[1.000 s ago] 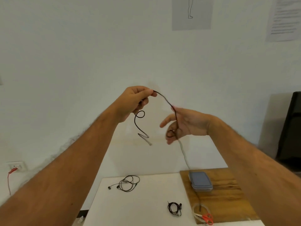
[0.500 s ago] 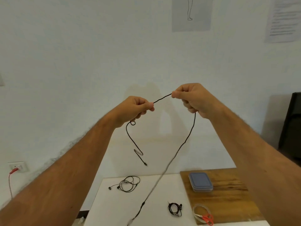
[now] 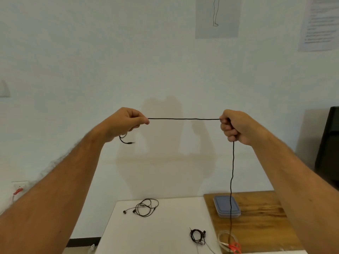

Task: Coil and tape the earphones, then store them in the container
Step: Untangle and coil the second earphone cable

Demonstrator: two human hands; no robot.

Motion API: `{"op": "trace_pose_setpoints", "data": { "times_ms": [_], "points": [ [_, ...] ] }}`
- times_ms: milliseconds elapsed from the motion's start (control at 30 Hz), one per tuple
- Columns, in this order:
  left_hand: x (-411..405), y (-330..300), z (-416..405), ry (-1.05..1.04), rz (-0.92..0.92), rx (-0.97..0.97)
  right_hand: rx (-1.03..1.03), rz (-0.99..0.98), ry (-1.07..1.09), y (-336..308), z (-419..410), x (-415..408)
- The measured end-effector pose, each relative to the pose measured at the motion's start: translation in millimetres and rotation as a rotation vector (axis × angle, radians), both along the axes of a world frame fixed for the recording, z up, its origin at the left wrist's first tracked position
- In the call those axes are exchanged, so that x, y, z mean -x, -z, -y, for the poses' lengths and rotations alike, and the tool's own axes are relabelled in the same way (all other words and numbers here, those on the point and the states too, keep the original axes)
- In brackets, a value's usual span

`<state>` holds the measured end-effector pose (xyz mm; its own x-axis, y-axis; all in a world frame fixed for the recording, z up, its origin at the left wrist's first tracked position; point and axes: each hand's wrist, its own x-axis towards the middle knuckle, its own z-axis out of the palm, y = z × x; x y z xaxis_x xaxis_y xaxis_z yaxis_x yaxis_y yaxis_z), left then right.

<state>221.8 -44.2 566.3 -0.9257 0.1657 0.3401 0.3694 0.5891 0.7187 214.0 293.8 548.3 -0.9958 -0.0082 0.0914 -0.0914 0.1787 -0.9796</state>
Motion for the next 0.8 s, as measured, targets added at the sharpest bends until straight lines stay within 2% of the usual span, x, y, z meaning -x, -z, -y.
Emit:
{"op": "trace_pose_setpoints", "data": {
  "times_ms": [100, 267, 367, 500, 633, 700, 800],
  "points": [
    [-4, -6, 12, -0.050, -0.036, 0.143, 0.138, 0.012, -0.001, 5, -8, 1],
    [-3, -12, 16, -0.013, -0.094, -0.005, 0.169, -0.015, -0.095, 0, -17, -4],
    [-4, -15, 9, 0.055, -0.093, -0.130, 0.105, -0.030, -0.173, -5, -21, -9],
    [-8, -26, -17, 0.155, -0.114, -0.167, -0.069, 0.018, -0.303, -9, -3, -13],
    [-14, -33, -58, 0.275, -0.095, -0.111, -0.166, -0.080, -0.420, -16, 32, -20],
    [-17, -33, -74, 0.290, -0.107, -0.018, -0.135, -0.132, -0.480, -21, 47, -25],
    [-16, -30, -83, 0.278, -0.127, 0.026, -0.136, -0.214, -0.424, -32, 61, -29]
  ]
}}
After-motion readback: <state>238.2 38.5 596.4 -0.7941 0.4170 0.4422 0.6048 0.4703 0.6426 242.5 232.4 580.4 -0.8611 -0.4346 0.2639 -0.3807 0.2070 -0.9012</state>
